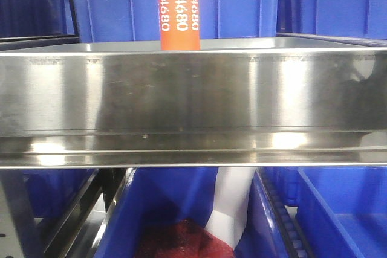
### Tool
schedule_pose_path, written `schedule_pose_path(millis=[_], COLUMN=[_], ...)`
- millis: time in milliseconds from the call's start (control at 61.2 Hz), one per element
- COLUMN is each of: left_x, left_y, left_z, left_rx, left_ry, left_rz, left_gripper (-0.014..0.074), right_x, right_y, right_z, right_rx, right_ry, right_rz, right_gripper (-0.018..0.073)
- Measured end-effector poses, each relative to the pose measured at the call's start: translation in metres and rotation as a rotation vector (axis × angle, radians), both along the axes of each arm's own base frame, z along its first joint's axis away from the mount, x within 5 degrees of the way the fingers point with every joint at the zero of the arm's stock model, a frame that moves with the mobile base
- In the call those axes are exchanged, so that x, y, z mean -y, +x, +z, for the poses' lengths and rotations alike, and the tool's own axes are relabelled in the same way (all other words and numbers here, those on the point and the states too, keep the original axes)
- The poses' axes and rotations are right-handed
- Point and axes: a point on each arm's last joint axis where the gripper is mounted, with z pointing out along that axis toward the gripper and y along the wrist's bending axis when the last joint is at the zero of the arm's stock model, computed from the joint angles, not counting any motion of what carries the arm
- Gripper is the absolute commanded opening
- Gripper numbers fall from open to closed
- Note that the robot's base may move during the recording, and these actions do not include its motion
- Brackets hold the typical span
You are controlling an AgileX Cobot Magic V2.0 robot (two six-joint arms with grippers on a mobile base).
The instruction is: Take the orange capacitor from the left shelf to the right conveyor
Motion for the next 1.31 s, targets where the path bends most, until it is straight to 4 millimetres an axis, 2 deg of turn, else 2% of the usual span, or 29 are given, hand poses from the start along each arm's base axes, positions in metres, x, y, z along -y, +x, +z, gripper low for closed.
schedule_pose_path(millis=[834,1046,1096,1177,1308], left_x=[0.0,0.0,0.0,0.0,0.0], left_y=[0.0,0.0,0.0,0.0,0.0], left_z=[0.0,0.0,0.0,0.0,0.0], left_rx=[0.0,0.0,0.0,0.0,0.0], left_ry=[0.0,0.0,0.0,0.0,0.0], left_rz=[0.0,0.0,0.0,0.0,0.0], left_gripper=[-0.0105,-0.0105,-0.0105,-0.0105,-0.0105], right_x=[0.0,-0.001,-0.001,0.0,0.001], right_y=[0.0,-0.001,-0.002,-0.007,-0.016], right_z=[0.001,0.012,0.019,0.045,0.1], right_rx=[0.008,0.136,0.156,0.208,0.278], right_ry=[0.0,0.007,0.008,0.011,0.015], right_rz=[0.001,0.009,0.009,0.007,0.003], right_gripper=[0.0077,0.0076,0.0076,0.0076,0.008])
